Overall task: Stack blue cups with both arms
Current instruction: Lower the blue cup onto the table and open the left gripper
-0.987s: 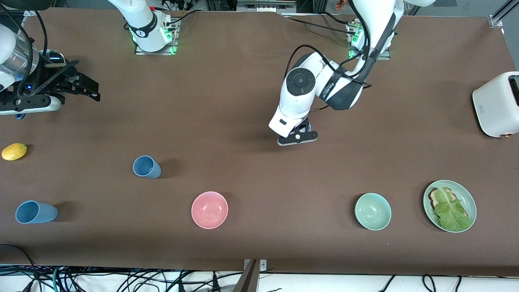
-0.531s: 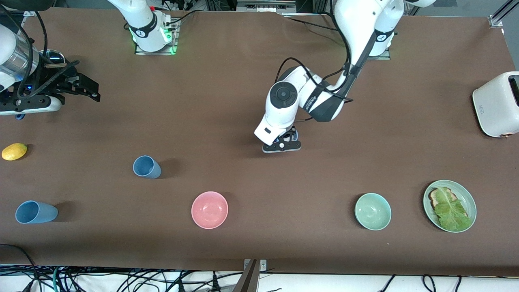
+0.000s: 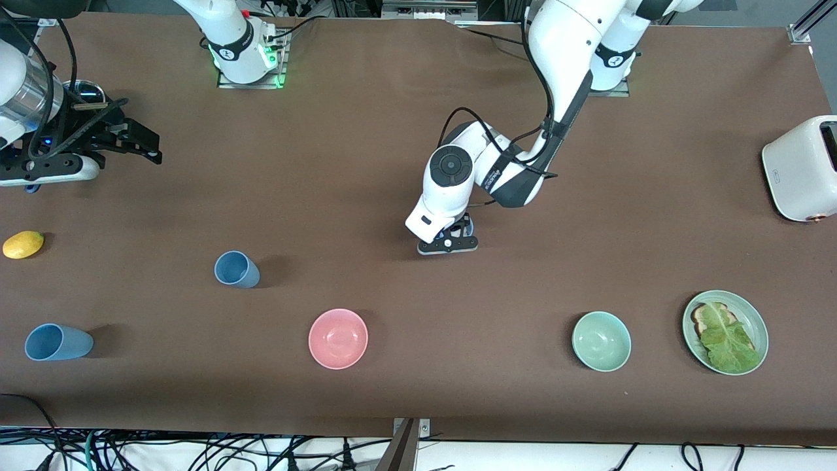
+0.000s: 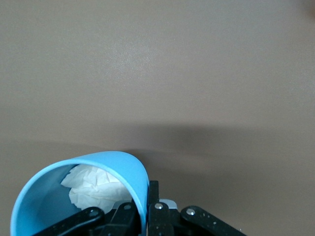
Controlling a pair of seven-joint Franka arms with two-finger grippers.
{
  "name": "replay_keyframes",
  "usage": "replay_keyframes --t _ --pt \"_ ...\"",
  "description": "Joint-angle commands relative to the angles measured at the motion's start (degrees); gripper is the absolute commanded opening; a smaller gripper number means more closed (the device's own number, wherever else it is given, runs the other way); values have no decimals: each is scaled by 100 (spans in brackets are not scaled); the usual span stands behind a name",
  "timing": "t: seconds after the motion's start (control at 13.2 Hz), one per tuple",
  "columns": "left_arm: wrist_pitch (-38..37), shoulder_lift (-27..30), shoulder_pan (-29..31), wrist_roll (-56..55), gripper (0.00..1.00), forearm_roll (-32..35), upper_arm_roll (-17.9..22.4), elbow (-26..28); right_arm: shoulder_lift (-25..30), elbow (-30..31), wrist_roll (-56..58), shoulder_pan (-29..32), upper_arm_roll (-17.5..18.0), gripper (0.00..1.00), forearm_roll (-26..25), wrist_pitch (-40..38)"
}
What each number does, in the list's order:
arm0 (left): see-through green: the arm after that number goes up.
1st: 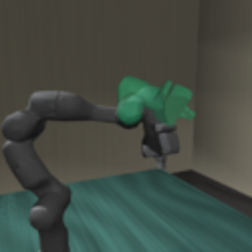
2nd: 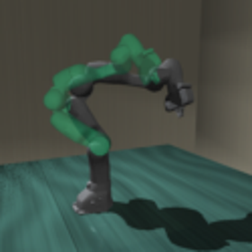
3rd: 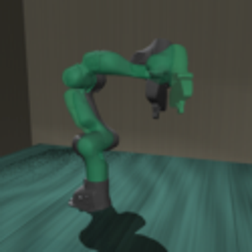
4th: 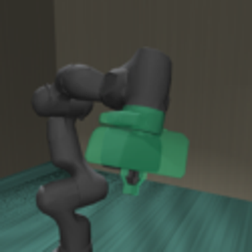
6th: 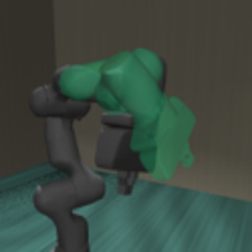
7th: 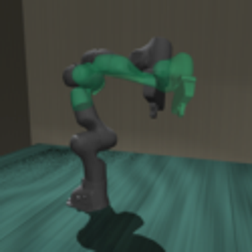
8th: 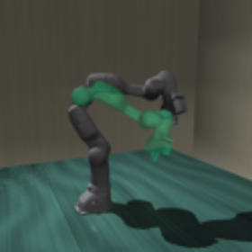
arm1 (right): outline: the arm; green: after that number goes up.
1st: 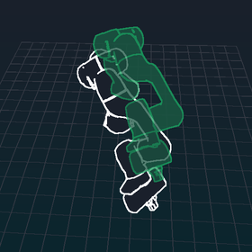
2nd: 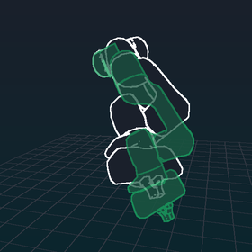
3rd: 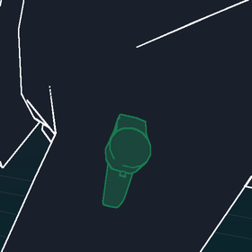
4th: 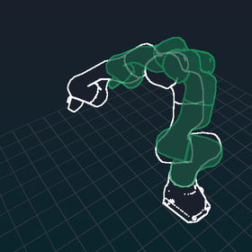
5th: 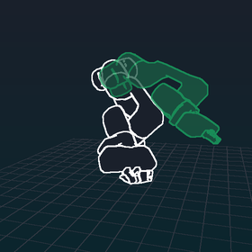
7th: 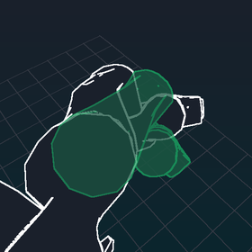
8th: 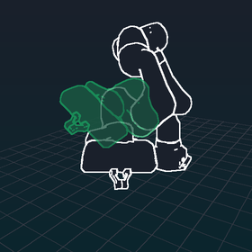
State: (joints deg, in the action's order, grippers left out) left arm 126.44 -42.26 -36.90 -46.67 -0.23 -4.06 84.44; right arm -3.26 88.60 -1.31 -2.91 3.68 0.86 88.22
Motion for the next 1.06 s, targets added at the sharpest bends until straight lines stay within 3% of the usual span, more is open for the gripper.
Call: replay_keyframes --t 0.0,0.46,0.53,0.68,0.76,0.84,0.99 --pt "-23 -169 -54 88 0 41 37 -217 53 70 87 -8 -25 100 19 55" --pt "171 -327 -80 53 0 32 37 -279 53 70 87 -8 -25 100 19 55" --pt "171 -327 -80 35 18 32 37 -279 53 70 87 -8 -25 100 19 55" --pt "171 -301 -72 -17 66 -12 37 -279 53 70 87 -8 -25 100 19 55" --pt "162 -283 -72 -131 82 -12 37 -288 53 70 87 -8 -25 100 19 64" --pt "162 -266 -72 -315 96 -3 37 -288 53 70 87 -8 -25 100 19 64" --pt "119 -257 -63 -404 99 -3 19 -296 53 78 87 -8 -17 100 19 64"
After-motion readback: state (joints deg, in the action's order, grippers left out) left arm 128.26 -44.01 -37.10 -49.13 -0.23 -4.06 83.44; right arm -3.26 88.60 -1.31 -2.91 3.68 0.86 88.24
